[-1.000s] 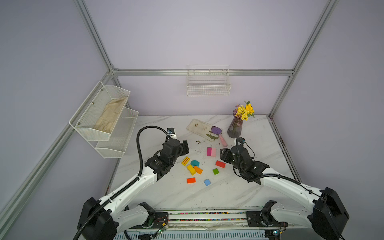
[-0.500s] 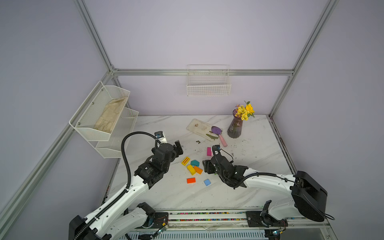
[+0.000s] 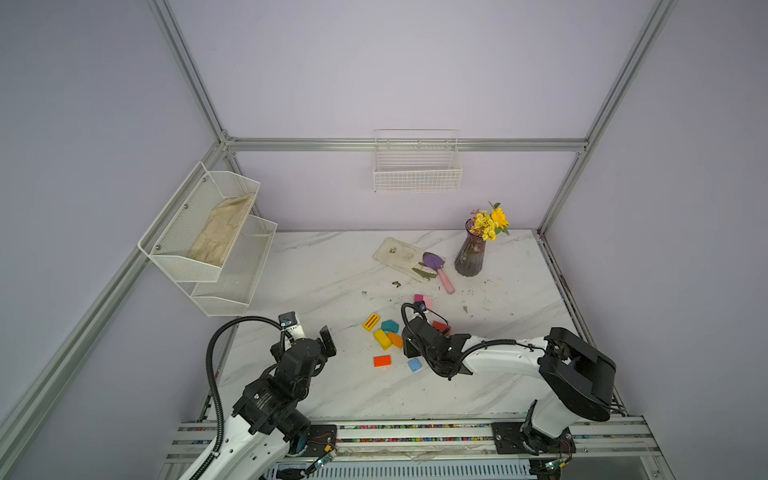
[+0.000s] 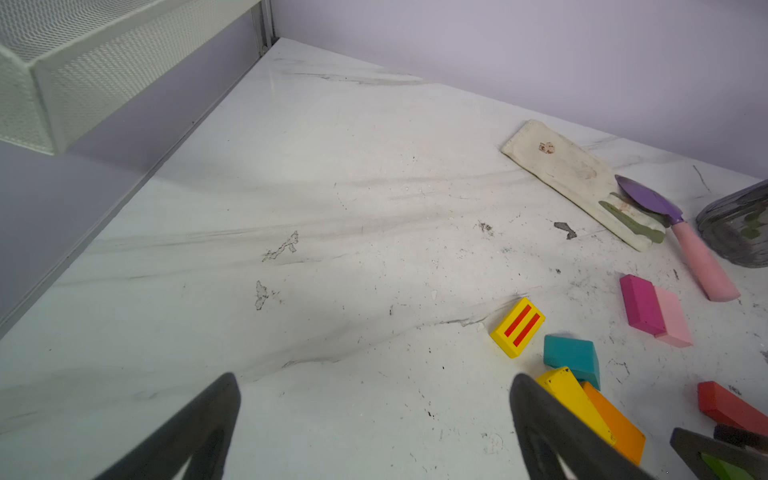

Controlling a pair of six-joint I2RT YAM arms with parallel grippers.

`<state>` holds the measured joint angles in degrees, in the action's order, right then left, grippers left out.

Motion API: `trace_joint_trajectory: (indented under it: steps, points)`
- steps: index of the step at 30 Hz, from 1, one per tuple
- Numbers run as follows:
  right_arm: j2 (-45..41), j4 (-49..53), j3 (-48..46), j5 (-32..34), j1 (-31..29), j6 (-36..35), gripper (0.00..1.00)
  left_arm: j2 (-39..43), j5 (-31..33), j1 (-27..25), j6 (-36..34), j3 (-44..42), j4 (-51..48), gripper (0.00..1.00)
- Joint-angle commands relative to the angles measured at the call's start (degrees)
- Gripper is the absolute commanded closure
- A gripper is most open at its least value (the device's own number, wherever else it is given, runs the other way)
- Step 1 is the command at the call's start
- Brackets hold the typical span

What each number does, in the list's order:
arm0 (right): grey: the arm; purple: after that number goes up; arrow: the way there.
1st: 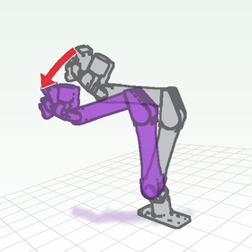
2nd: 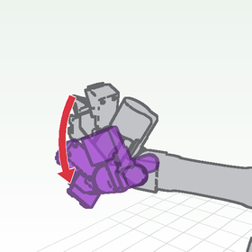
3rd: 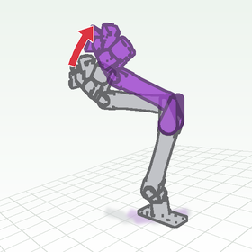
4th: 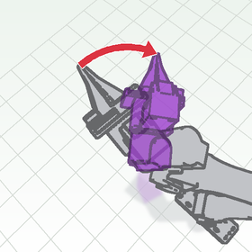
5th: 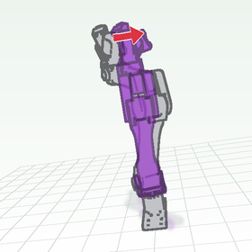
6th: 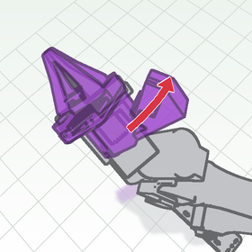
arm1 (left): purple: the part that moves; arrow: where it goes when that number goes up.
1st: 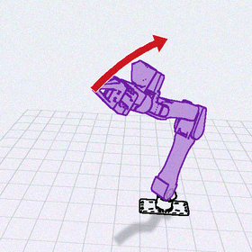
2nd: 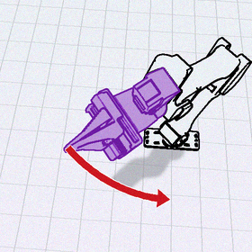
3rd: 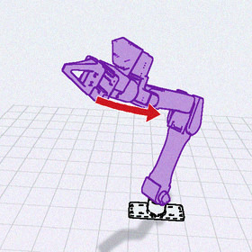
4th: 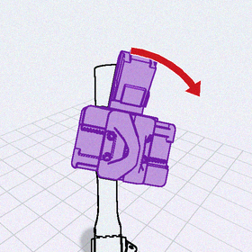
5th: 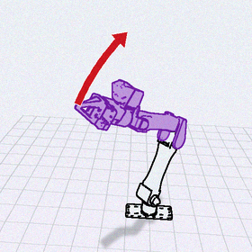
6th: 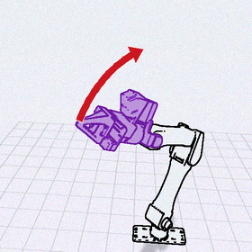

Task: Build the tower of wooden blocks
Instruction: 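Raise the left arm toward the robot while the right gripper moves over the red block, then lower the open right gripper around the red block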

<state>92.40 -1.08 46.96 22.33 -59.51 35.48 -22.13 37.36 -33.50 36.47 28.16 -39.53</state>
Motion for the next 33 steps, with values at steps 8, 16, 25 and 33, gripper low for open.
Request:
trace_joint_trajectory:
  steps: [8, 16, 25, 33]
  points:
    - [-11.77, 7.96, -4.92, 20.30, 0.04, 11.42, 0.28, 10.78, 0.00, 0.10, 0.32, -4.81, 3.50, 0.00]
    - [-9.17, 11.45, -5.06, 21.22, 2.27, 15.42, 0.05, 4.41, -1.13, 0.10, 0.81, -3.16, 3.98, 0.00]
    - [-8.30, 11.48, -8.81, 17.86, 5.80, 19.27, 0.03, 0.33, 0.95, 0.09, 0.29, -2.02, 5.92, 0.00]
    - [-6.17, 7.70, -6.88, 11.34, 6.87, 13.65, 0.03, -1.19, 6.07, 0.10, -3.92, -3.50, 13.56, 0.00]
